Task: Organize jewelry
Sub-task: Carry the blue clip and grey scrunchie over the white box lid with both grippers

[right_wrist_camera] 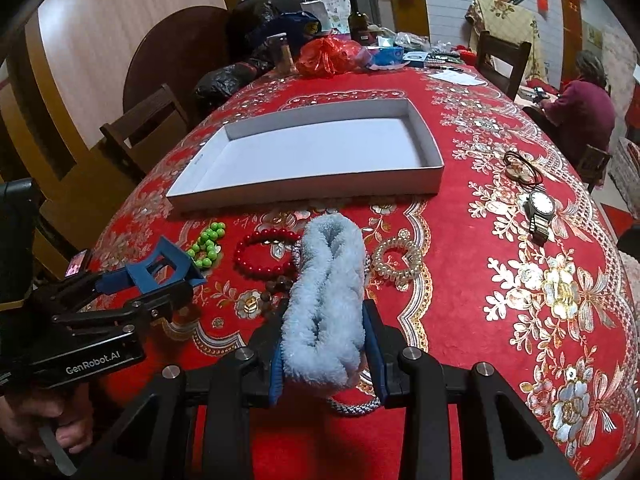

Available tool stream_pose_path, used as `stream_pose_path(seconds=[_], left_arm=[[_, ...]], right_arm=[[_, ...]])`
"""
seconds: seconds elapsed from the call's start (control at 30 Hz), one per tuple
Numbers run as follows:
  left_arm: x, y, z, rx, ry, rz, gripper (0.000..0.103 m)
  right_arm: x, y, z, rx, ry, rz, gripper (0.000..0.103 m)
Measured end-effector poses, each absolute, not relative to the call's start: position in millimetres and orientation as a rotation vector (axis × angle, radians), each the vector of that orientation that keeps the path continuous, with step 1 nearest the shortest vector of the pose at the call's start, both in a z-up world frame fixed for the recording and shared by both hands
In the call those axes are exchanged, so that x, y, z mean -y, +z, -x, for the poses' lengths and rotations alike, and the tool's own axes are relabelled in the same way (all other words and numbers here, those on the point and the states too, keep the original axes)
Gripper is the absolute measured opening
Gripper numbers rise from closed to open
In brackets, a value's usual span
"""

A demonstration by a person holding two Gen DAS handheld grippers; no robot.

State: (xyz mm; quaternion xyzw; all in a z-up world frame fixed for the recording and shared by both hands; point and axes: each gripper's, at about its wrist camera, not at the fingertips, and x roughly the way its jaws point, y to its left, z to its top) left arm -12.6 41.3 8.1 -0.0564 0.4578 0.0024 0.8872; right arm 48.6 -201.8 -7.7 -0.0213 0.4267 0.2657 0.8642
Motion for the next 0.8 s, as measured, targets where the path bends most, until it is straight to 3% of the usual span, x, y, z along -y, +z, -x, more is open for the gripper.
stream_pose_path(seconds=[0.8], left_arm=[[-52,20,9,-0.935,0.014,0.149,0.066]], right_arm=[[197,5,-67,-0.873,0.528,0.011,0.032]])
